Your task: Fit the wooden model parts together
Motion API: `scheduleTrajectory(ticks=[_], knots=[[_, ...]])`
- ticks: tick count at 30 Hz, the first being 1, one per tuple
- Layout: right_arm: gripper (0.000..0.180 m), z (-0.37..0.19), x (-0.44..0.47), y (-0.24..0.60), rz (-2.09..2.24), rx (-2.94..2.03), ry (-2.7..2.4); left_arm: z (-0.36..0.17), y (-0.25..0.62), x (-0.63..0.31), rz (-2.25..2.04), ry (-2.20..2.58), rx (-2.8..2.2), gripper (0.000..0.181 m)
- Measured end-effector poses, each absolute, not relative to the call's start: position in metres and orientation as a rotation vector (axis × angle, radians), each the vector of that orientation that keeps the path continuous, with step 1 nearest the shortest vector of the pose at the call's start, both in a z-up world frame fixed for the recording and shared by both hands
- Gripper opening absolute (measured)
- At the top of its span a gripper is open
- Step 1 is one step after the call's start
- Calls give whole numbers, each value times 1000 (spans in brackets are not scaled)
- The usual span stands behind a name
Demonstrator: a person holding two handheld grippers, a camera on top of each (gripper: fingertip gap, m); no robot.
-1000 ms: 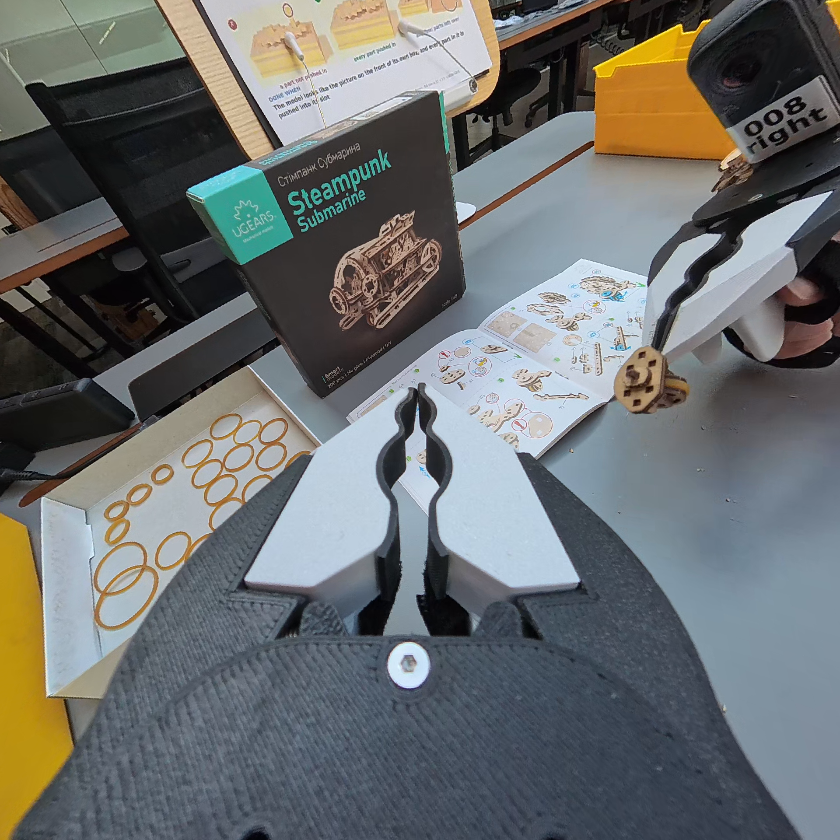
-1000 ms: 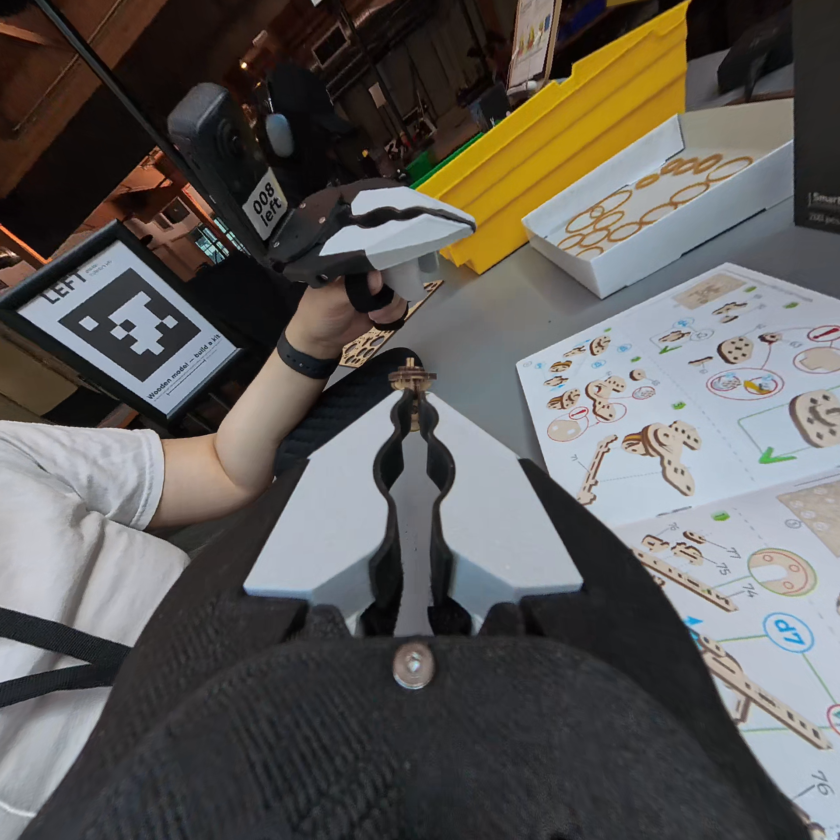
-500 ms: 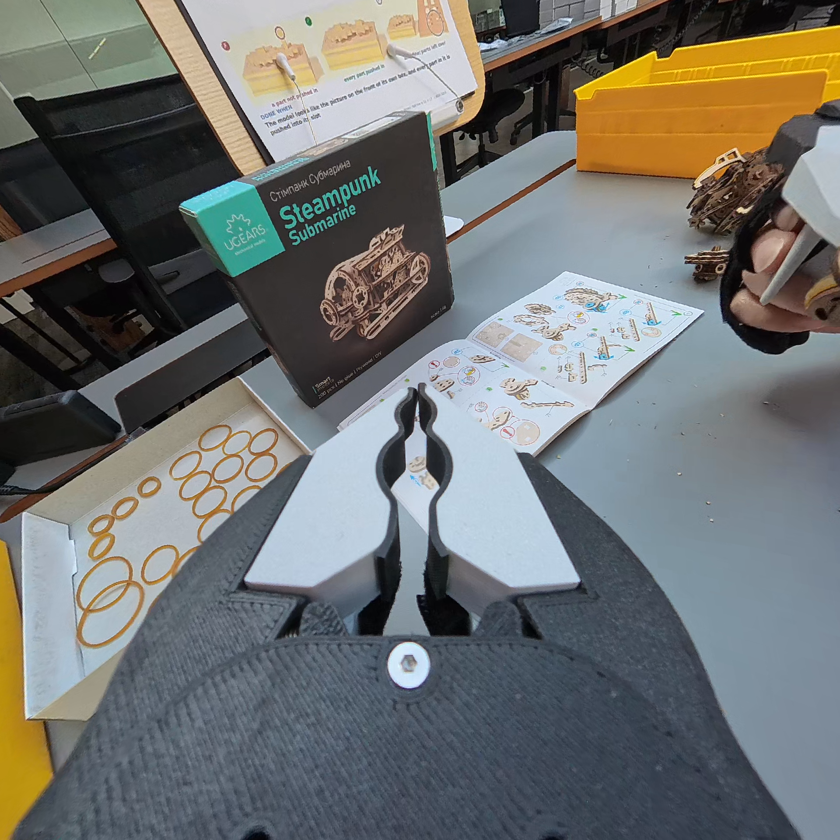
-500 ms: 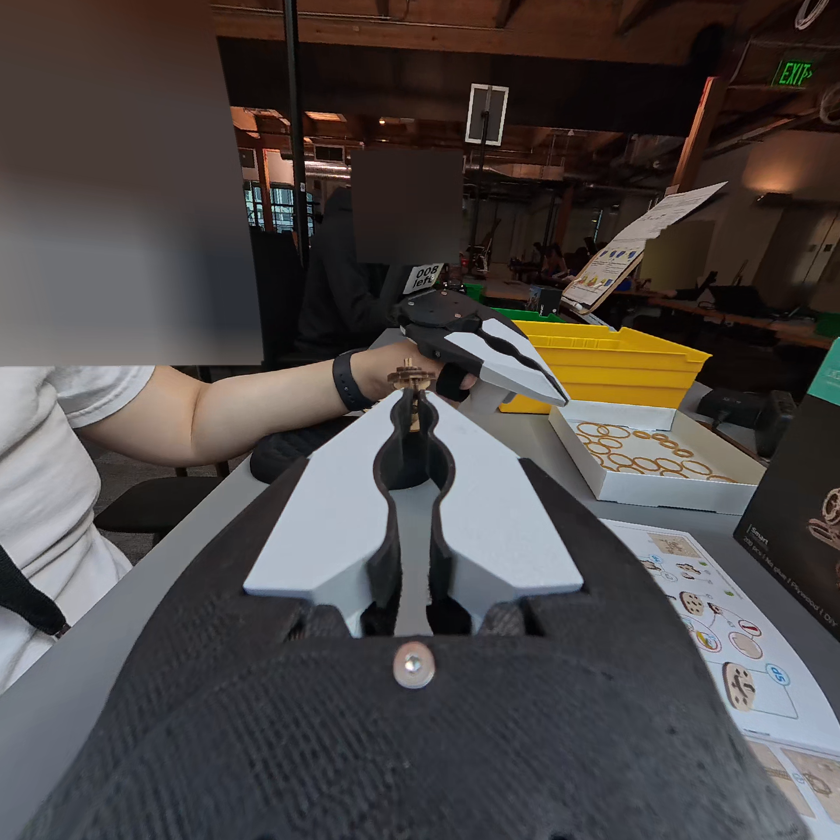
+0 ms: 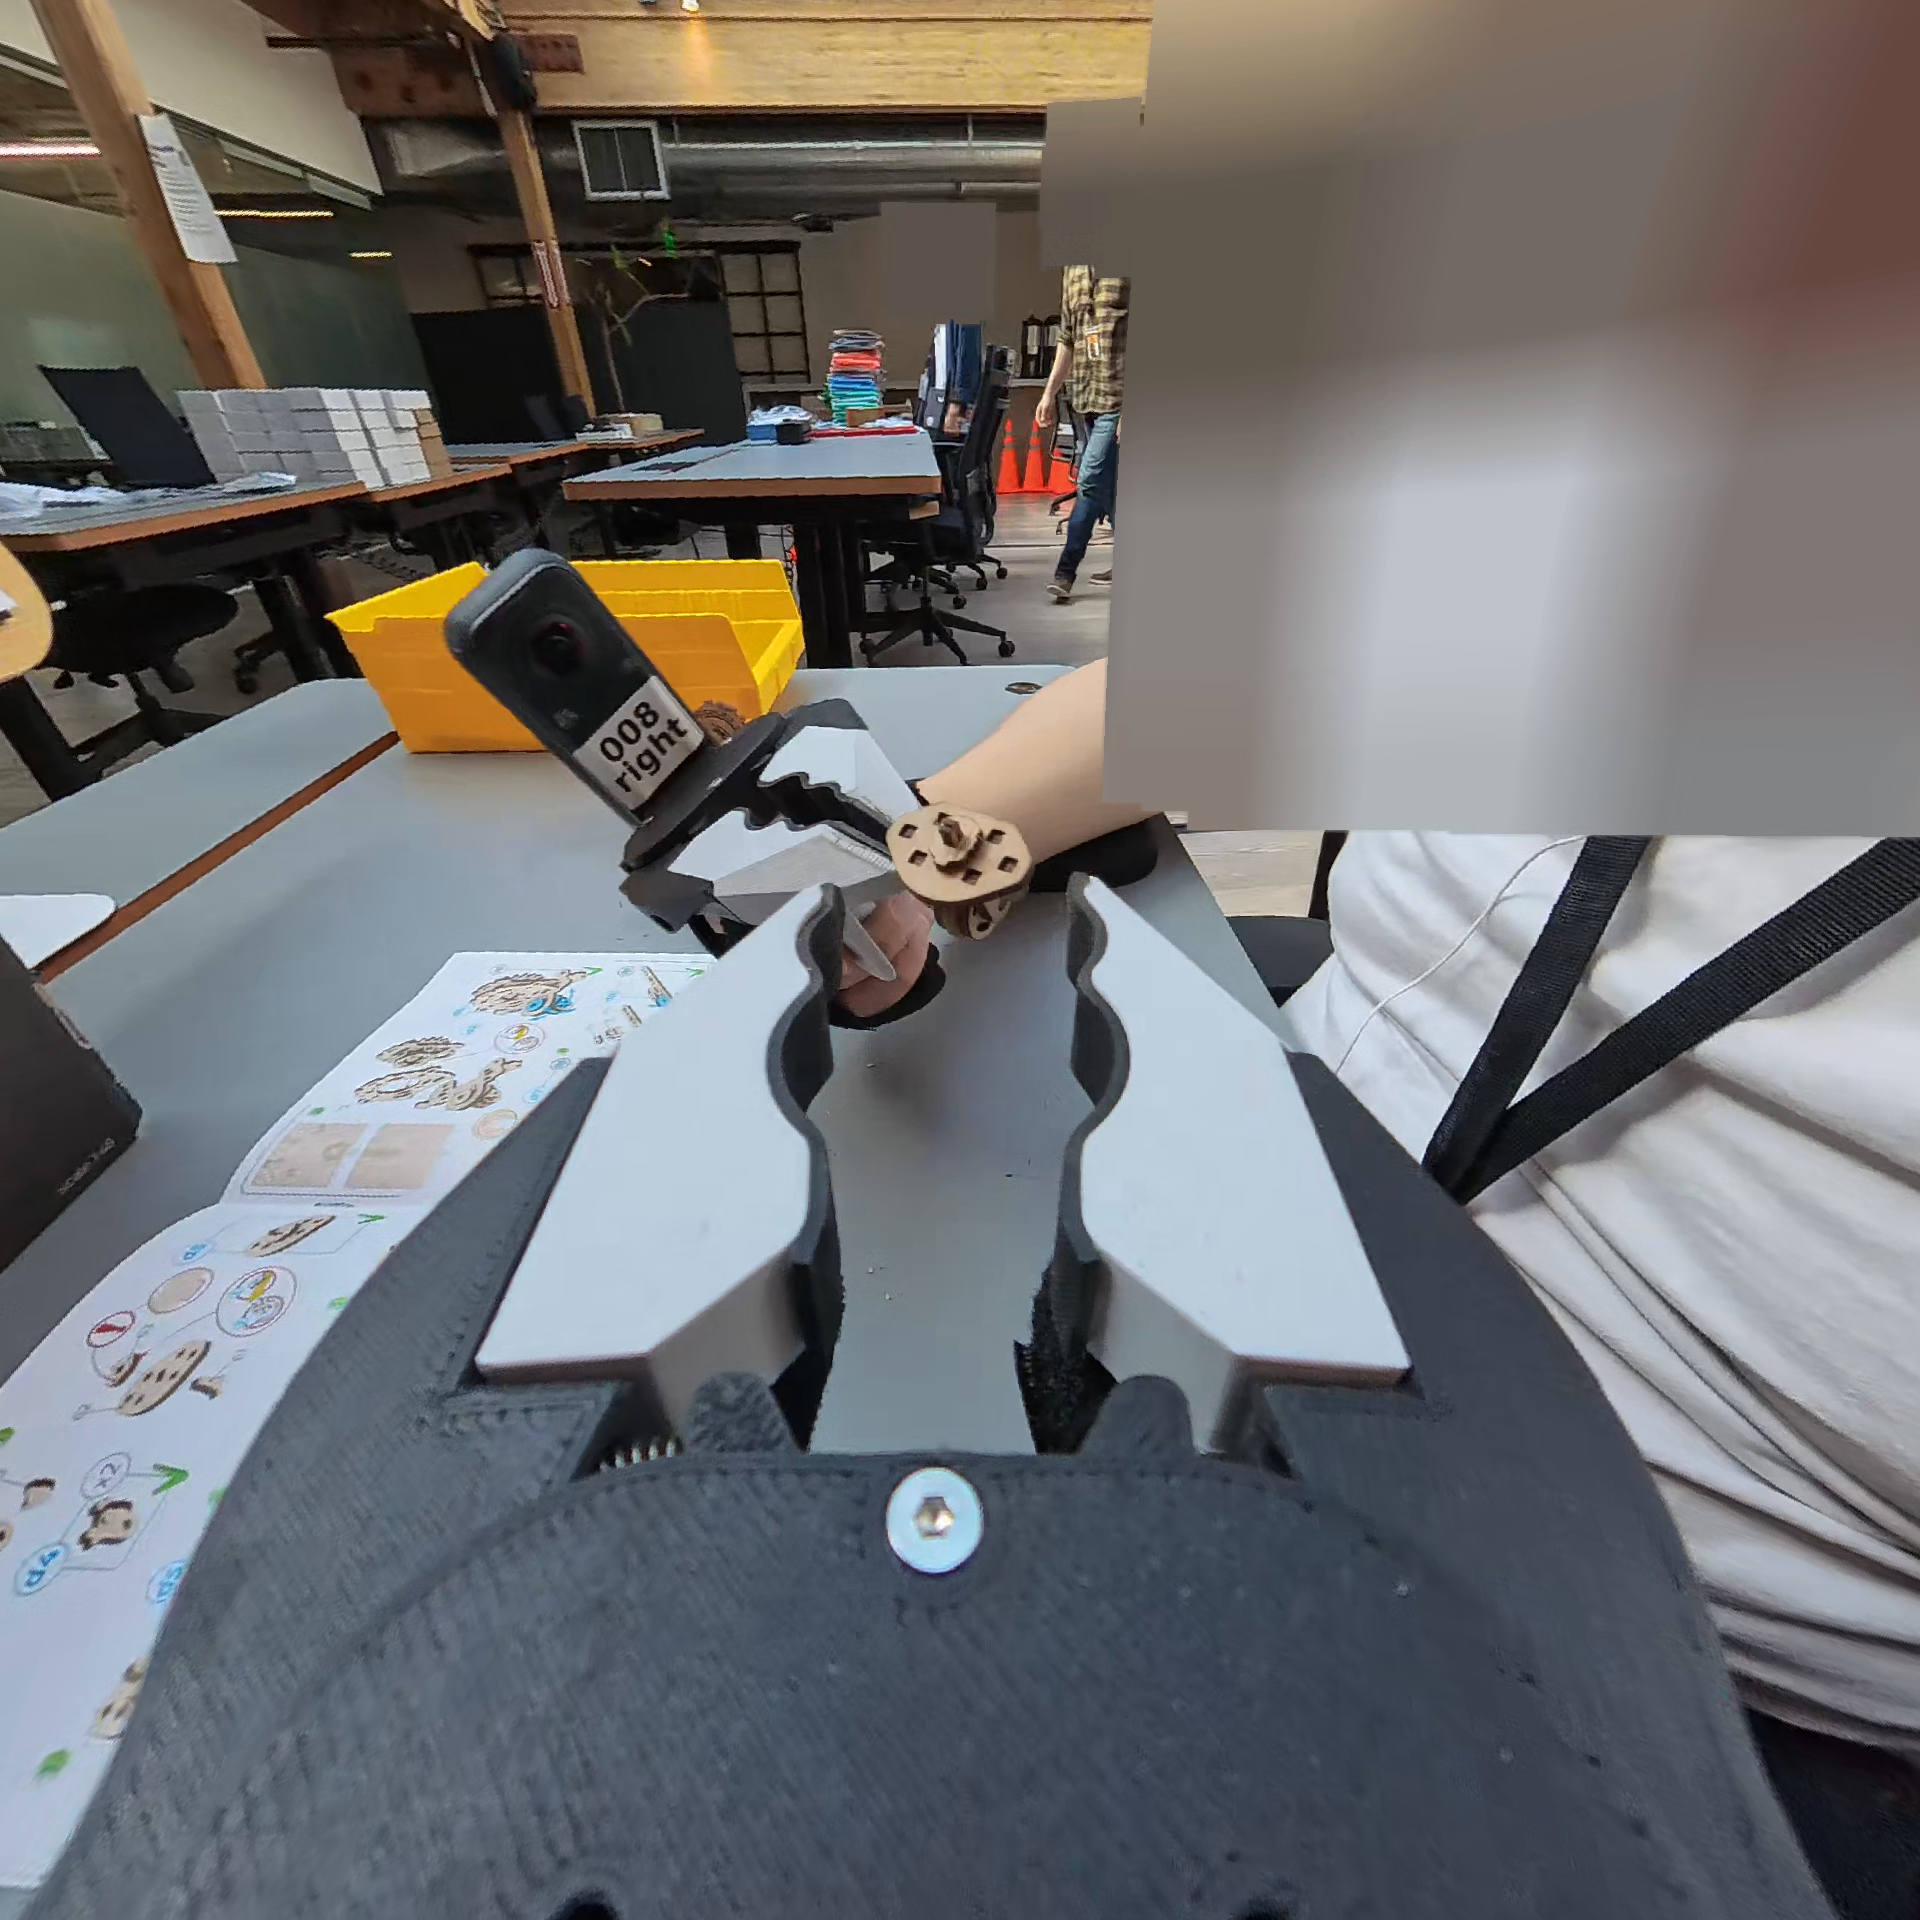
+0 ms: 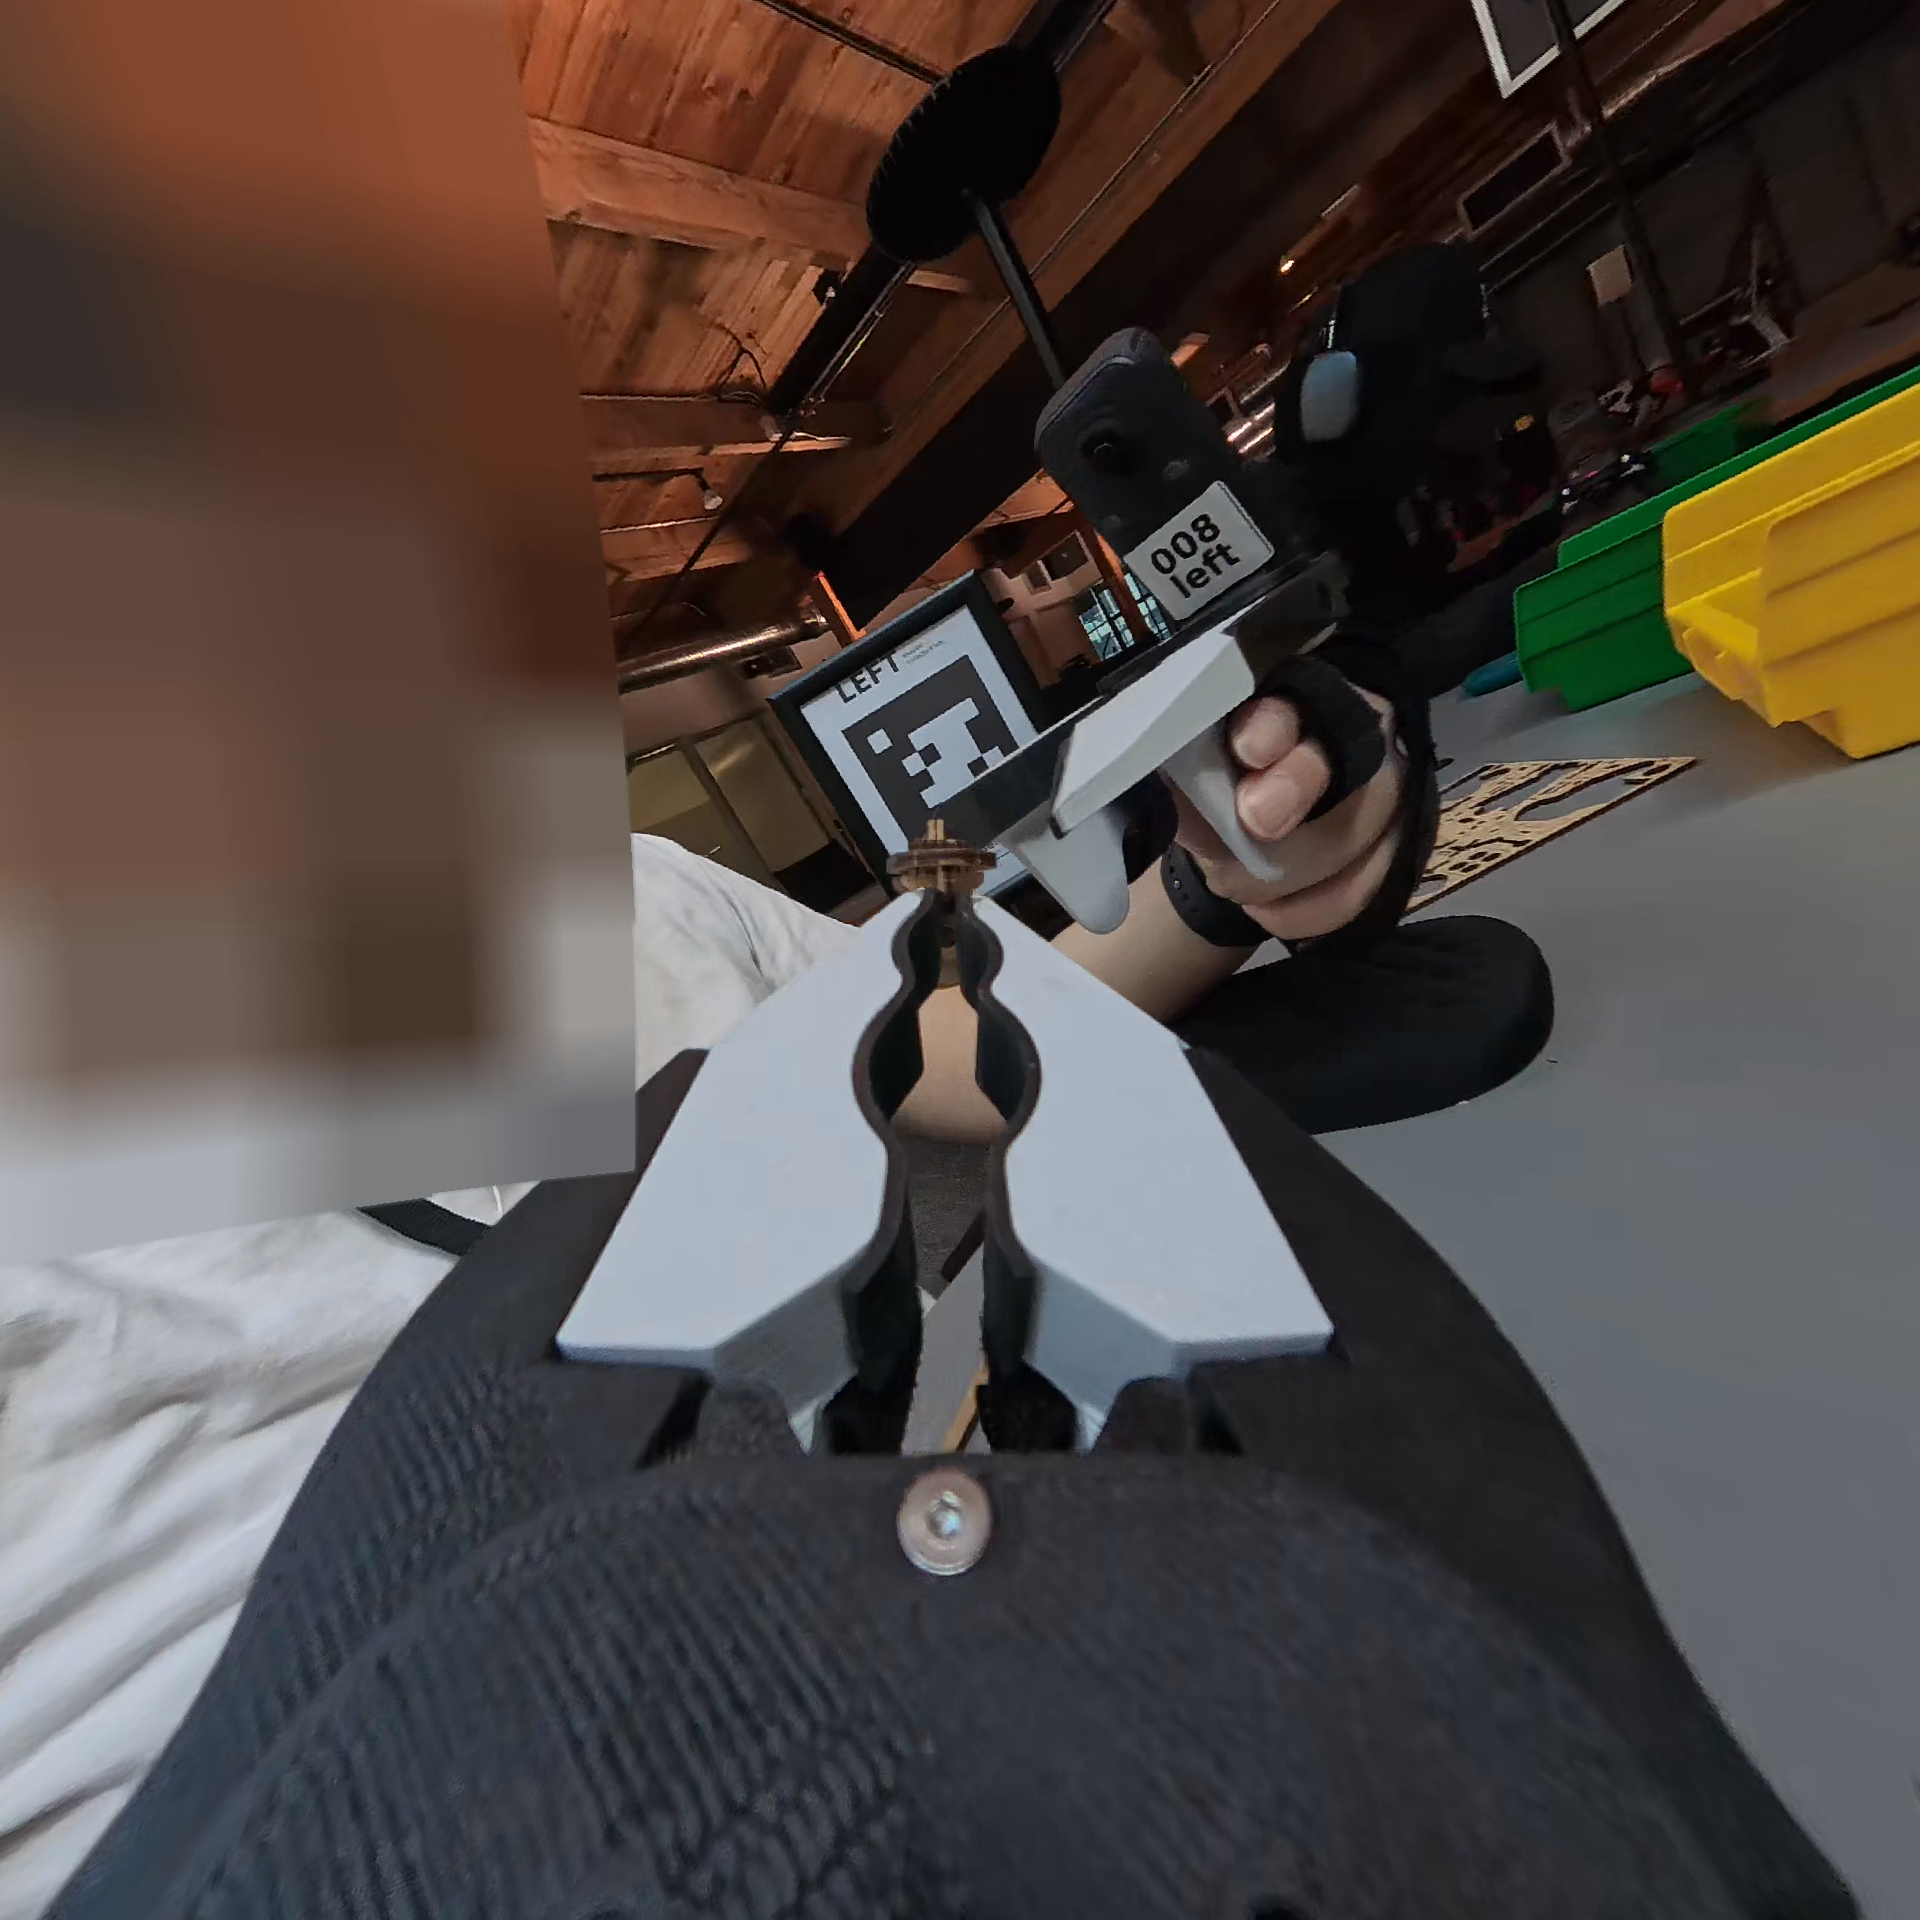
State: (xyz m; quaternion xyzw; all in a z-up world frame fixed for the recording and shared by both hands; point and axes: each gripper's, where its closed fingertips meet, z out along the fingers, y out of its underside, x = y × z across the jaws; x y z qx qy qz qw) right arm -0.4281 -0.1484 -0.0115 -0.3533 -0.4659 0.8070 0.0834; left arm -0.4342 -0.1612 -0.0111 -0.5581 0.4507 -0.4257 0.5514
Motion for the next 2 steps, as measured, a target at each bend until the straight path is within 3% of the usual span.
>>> scheduleTrajectory(ticks=[2], knots=[[0,-8,-425,-150,2497,-1043,-1377,-13,-166,-427,-1013,1096,-1309,46]])
